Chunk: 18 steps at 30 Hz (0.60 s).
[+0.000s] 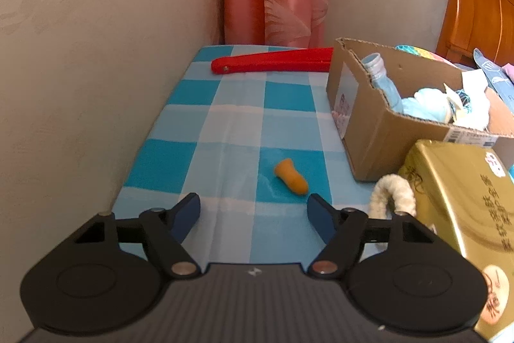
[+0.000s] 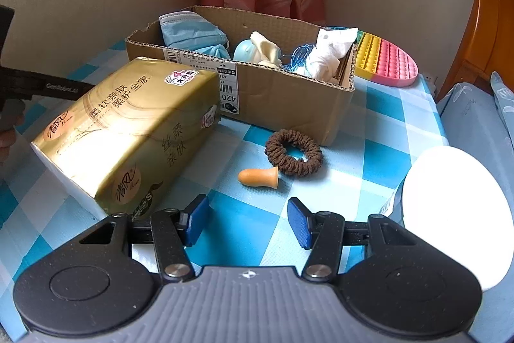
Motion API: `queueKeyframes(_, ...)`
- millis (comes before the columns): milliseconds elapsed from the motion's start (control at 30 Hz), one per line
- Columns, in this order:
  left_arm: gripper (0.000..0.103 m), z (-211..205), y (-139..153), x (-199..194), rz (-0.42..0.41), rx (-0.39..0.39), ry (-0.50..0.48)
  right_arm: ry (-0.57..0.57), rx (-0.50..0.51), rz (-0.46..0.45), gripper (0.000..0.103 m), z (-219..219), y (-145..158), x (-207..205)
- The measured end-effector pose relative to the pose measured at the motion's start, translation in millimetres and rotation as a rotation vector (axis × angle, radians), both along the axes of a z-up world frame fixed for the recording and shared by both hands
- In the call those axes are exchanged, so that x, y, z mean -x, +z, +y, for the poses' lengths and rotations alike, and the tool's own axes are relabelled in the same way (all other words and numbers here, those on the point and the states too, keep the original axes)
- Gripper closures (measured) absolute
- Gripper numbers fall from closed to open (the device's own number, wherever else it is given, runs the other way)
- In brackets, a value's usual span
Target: Organize soft objects
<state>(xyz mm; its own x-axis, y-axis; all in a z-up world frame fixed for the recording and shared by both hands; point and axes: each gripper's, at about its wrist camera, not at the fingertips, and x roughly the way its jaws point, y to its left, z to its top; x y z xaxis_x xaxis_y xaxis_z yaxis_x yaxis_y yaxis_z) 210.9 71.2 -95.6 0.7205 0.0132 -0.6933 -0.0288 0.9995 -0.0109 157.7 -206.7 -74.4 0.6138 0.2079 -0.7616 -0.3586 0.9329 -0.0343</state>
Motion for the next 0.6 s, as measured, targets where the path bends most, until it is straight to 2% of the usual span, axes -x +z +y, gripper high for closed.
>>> queueKeyframes(167,0.041,0.5,0.0,-11.0,-0.015,0.005,-0.01,0.003,-0.011,-0.004,0.043,1.0,-0.4,0.4)
queueKeyframes(433,0.043,-5.3,0.3,-24.9,-0.027,-0.015,-0.044,0.008,-0.02,-0.004,0.043,1.3,-0.7,-0.8)
queueKeyframes(600,0.057,-8.8,0.9,-32.6,-0.028,-0.012,-0.064,0.006,-0.026,-0.006,0.043,0.9,-1.1,-2.2)
